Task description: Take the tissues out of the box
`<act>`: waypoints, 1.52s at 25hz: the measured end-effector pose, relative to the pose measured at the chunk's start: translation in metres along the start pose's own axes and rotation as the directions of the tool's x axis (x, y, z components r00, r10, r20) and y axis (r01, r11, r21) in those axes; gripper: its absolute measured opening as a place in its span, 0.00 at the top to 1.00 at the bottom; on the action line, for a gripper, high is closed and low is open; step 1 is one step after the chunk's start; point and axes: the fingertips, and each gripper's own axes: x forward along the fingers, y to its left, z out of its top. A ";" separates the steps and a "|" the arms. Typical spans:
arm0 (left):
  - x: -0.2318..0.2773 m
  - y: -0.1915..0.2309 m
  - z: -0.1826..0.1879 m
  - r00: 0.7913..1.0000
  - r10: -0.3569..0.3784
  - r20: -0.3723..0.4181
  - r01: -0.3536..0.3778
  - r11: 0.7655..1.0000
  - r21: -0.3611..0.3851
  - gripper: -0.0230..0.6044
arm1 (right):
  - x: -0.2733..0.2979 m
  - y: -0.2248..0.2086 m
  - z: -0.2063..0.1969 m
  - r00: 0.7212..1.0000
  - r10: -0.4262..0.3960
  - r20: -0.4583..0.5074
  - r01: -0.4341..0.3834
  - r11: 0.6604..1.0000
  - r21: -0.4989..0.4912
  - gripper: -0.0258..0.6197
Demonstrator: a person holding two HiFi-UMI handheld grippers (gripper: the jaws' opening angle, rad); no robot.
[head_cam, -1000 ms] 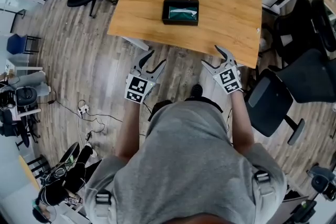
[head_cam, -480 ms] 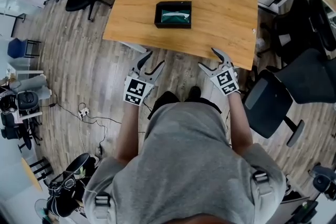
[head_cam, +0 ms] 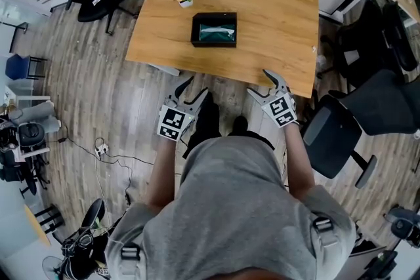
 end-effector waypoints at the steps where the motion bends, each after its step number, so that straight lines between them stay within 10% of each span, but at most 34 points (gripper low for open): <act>1: 0.001 0.006 0.001 1.000 -0.001 0.005 0.001 1.000 -0.001 0.58 | 0.004 -0.002 0.003 1.000 -0.003 -0.001 0.003 1.000 0.000 0.41; 38: 0.089 0.217 -0.011 0.974 -0.223 0.032 0.223 0.975 -0.005 0.58 | 0.188 -0.039 0.083 0.990 -0.086 -0.114 0.091 0.995 0.040 0.41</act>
